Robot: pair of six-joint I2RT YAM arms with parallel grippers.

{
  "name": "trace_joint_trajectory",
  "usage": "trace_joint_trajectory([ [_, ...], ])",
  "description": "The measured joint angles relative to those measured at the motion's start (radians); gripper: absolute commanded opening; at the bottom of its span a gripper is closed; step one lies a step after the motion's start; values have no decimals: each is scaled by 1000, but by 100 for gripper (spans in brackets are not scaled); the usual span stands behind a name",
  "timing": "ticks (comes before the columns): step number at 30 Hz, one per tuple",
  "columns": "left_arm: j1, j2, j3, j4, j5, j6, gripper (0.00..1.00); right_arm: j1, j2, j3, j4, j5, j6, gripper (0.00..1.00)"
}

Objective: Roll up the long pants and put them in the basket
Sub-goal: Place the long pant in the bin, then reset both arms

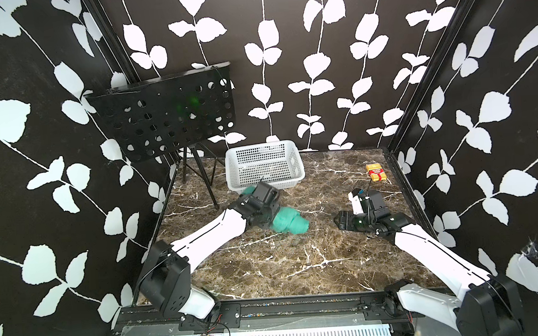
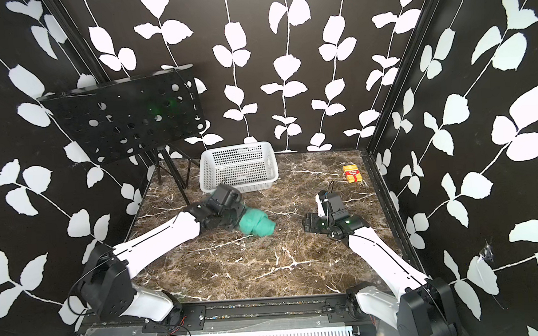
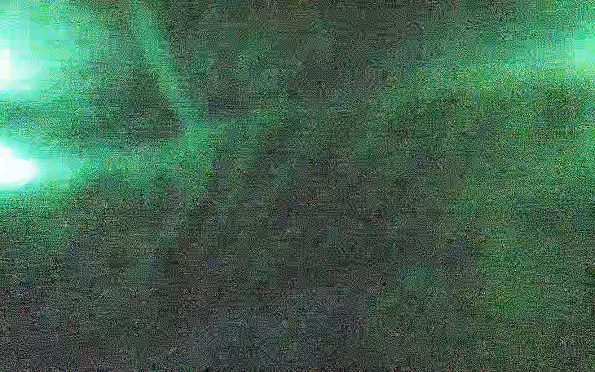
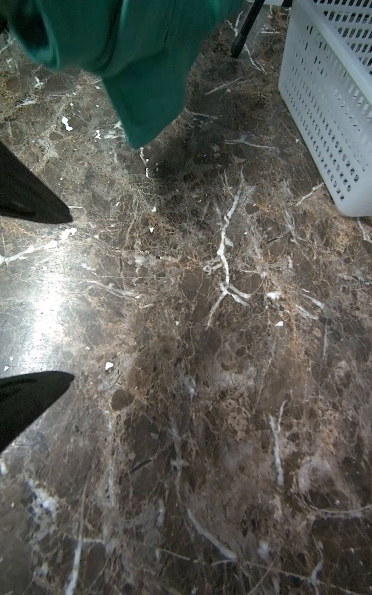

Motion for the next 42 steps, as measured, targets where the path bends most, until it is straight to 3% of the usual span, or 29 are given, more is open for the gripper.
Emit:
trace_joint_trajectory([
  [9, 81, 119, 365, -34, -63, 22, 35, -18, 10, 0, 2, 0, -17, 75],
  [19, 224, 552, 824, 10, -71, 22, 38, -50, 121, 7, 43, -13, -21, 75],
  [30, 277, 966, 1096, 20, -37, -62, 46, -121, 243, 90, 57, -59, -48, 74],
  [33, 281, 1041, 1139, 20, -38, -99, 59, -141, 248, 100, 56, -61, -58, 75],
  [36, 281, 1068, 1144, 12, -47, -137, 79, -158, 248, 102, 53, -61, -68, 74],
  [37, 281, 1069, 1148, 4, -53, -146, 92, -165, 248, 102, 51, -61, -70, 74],
  [38, 281, 1069, 1155, -5, -55, -159, 99, -171, 248, 102, 51, -60, -71, 74],
  [42, 281, 1051, 1177, -58, -65, -182, 99, -190, 248, 103, 49, -57, -72, 74],
])
